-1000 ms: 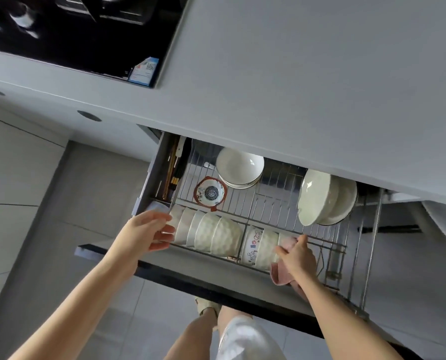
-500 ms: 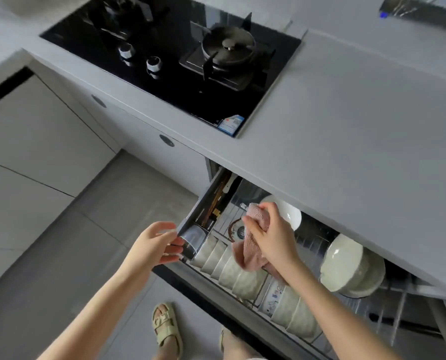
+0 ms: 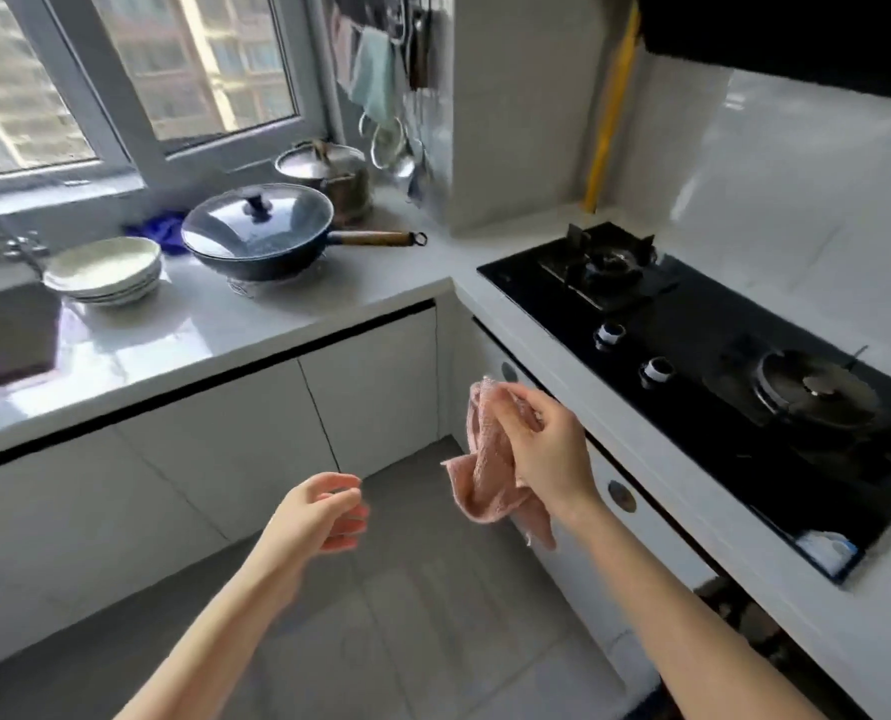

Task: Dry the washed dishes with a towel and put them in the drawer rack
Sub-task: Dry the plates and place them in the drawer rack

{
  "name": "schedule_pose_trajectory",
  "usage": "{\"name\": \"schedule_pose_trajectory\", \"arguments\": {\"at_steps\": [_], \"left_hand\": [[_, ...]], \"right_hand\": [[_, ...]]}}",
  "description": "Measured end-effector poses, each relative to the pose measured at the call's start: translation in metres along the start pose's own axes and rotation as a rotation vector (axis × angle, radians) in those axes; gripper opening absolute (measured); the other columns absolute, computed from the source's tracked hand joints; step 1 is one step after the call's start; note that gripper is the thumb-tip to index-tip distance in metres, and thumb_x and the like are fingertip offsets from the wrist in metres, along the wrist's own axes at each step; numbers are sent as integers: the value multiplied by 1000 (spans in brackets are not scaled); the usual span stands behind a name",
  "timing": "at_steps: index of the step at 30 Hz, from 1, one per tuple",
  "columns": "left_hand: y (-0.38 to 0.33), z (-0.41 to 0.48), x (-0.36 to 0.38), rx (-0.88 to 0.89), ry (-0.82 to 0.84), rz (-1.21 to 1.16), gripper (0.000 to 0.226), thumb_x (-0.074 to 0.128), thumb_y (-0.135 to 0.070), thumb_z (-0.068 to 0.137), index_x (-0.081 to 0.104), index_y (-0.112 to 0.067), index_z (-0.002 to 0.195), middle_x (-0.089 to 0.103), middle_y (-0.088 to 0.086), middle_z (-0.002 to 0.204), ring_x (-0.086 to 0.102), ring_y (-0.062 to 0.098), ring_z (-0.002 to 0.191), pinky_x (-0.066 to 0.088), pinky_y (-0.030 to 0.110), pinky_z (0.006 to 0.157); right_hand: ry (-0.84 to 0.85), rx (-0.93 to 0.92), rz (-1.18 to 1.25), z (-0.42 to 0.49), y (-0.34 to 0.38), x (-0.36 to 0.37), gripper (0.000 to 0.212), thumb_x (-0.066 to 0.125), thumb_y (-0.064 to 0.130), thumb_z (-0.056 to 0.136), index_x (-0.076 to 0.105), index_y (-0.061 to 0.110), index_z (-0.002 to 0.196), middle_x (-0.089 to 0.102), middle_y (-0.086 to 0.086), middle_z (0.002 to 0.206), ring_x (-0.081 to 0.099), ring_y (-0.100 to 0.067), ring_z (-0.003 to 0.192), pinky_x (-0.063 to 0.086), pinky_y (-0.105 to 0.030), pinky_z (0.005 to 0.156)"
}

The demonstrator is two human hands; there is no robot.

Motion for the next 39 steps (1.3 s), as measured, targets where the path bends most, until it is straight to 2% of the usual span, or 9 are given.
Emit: {"name": "schedule_pose_trajectory", "arguments": {"at_steps": [3,11,22,25,27,29,32,37,39], "left_hand": [[-26,42,-85,29,-86,-59,15,53,-8,93,63,-8,104,69,17,92,66,28,79,54,33,72],[-62,154,-258,74,-321,-150,18,51,-8,92,61,-6,107,68,15,90,64,28,81,51,32,70],[-56,334,-408,-145,-677,-395,9,48,-8,92,55,-4,87,49,10,71,50,22,60,51,29,59],[-57,372,-442,-186,-786,-423,21,49,-8,92,49,-7,72,45,8,68,44,22,60,50,31,64],[-60,400,-466,-200,-838,-429,17,50,-12,93,51,-9,76,49,9,71,48,22,64,52,34,71],[-62,425,-488,-221,-865,-390,9,52,-15,92,52,-7,87,53,11,80,53,23,69,53,34,72],[-64,464,-525,-247,-904,-296,21,57,-23,89,48,-5,96,55,12,89,56,24,66,53,32,64],[-56,526,-569,-328,-764,-177,48,72,-38,76,58,4,93,60,11,69,55,23,46,49,27,52],[-56,543,-578,-340,-650,-24,42,72,-37,71,66,1,87,61,7,57,54,22,42,43,24,49]], "right_hand": [[25,-17,59,50,37,69,14,58,36,92,67,30,100,70,11,98,64,-5,95,51,-20,82],[165,27,214,170,100,242,13,62,32,90,70,25,97,73,5,92,68,-15,91,56,-34,83],[480,-65,207,341,153,467,16,69,33,85,65,22,97,71,-5,93,68,-21,91,56,-38,84],[532,-90,170,383,160,516,21,70,42,82,66,25,93,72,2,89,69,-18,88,56,-37,82],[550,-108,133,409,163,545,32,68,54,76,66,28,94,72,5,89,68,-15,87,56,-40,82],[557,-100,115,429,162,569,29,68,52,79,66,28,95,71,5,90,68,-15,88,56,-40,82],[571,-88,96,450,159,603,25,68,46,82,65,27,98,70,4,93,67,-15,90,56,-42,83],[531,-58,46,471,153,645,24,67,44,83,65,27,101,69,6,95,65,-14,92,55,-43,84],[495,-40,32,475,150,655,20,67,45,83,65,31,97,69,8,94,66,-12,92,55,-41,84]]}}
Point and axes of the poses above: each hand's wrist, its own z-axis towards the middle knuckle, its own x-axis out of the palm, y = z × x, the point moved 8 cm from there along z, towards the middle knuckle
